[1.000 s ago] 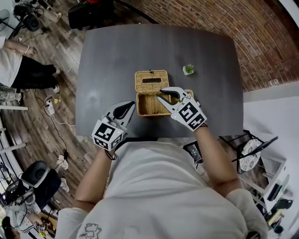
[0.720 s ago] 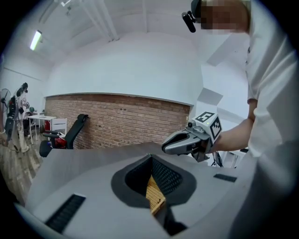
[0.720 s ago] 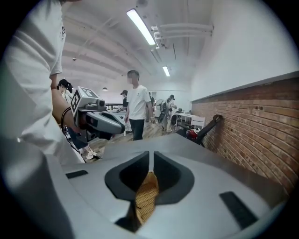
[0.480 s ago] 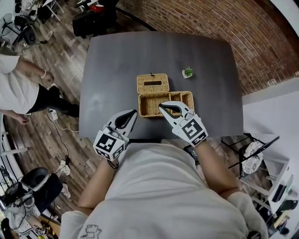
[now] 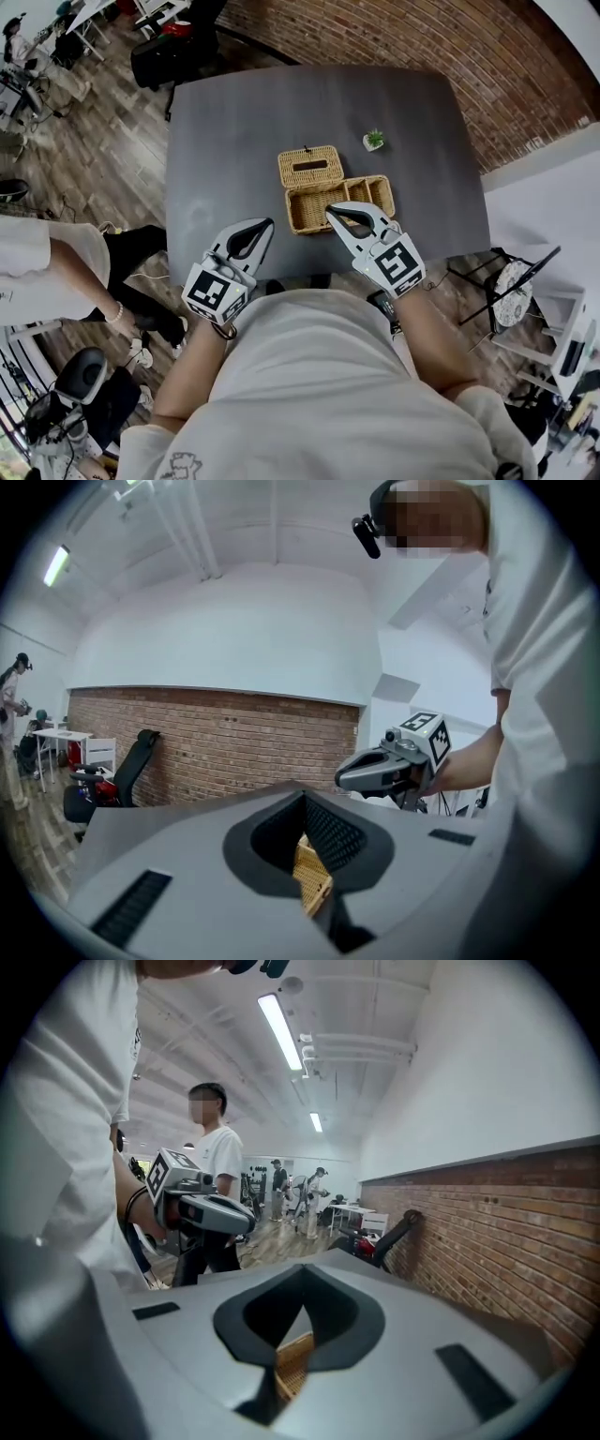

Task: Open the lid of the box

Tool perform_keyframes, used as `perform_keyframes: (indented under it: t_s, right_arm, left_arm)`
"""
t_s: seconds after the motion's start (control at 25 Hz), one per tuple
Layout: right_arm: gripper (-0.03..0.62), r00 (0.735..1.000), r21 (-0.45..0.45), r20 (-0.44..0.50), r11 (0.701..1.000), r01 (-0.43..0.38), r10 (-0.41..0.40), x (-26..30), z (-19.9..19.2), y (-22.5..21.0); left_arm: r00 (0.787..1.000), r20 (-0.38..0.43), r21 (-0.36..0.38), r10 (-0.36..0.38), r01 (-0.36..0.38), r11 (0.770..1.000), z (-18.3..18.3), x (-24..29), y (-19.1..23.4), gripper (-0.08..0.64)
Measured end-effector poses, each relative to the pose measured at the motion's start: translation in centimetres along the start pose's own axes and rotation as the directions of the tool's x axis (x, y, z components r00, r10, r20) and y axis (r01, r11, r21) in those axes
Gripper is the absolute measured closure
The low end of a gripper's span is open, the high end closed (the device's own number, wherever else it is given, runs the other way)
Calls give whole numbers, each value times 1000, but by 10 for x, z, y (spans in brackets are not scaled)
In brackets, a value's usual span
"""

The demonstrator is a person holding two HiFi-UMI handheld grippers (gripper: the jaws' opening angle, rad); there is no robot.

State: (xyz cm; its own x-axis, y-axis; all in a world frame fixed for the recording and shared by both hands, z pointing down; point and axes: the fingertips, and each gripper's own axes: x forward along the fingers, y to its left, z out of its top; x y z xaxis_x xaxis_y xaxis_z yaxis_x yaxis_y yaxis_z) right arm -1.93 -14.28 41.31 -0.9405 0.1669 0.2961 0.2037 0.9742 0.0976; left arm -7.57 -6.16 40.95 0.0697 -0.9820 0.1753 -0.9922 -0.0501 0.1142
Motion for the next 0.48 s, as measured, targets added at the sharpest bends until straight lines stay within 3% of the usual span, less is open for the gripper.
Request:
perform_keyframes:
  t_s: [0.28, 0.48]
  right_arm:
    - [586, 998, 5, -16, 998, 66, -66, 1, 5, 28]
    - [586, 997, 17, -36, 998, 66, -65, -4, -6, 51]
  left_arm:
    - [999, 4, 5, -38, 38, 999, -6, -39, 9, 549]
    - [999, -2, -8, -45, 45, 999, -14, -54, 10, 549]
